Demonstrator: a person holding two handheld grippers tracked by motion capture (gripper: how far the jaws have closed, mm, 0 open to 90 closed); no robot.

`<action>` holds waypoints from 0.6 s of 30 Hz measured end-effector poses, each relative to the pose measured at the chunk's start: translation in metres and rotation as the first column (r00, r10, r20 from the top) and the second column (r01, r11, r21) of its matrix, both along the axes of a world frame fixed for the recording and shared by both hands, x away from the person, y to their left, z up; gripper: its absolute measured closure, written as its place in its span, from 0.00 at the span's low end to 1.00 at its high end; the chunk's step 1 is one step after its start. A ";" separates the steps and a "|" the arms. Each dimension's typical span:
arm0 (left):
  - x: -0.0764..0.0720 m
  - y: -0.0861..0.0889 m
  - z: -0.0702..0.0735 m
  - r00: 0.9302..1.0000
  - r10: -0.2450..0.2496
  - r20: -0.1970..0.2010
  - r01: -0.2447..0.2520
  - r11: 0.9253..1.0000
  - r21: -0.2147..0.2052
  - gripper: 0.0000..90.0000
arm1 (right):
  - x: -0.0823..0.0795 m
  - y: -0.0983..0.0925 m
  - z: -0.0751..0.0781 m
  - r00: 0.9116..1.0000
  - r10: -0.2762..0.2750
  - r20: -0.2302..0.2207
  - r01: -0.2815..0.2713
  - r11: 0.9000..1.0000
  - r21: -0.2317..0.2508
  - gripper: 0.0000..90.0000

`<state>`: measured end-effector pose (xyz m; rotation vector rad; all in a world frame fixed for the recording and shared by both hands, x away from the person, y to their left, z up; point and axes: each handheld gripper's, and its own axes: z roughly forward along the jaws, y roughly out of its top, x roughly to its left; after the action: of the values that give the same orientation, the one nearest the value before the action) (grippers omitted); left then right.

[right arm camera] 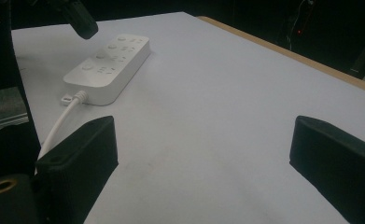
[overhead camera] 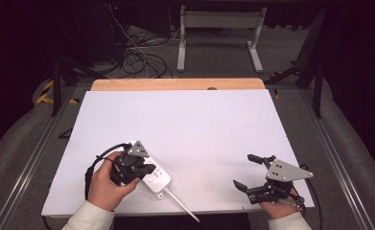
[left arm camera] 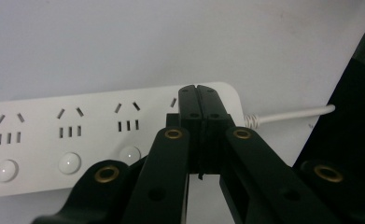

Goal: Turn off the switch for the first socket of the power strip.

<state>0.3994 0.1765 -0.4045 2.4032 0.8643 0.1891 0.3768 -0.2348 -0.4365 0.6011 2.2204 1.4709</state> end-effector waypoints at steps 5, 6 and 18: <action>0.003 -0.003 -0.003 0.999 0.003 -0.040 -0.002 0.999 0.042 1.00 | 0.000 0.000 0.000 1.000 0.000 0.000 0.000 1.000 0.001 0.09; 0.003 -0.003 -0.004 0.999 0.004 -0.050 -0.002 0.999 0.045 1.00 | 0.000 0.000 0.000 1.000 0.000 0.000 0.000 1.000 0.001 0.09; 0.006 -0.013 -0.013 0.993 0.008 -0.117 0.012 0.986 0.164 1.00 | 0.000 0.001 0.000 1.000 0.002 0.000 -0.002 1.000 -0.002 0.09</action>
<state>0.4055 0.1632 -0.4171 2.5908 0.9321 0.1230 0.3767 -0.2343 -0.4368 0.5977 2.2227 1.4700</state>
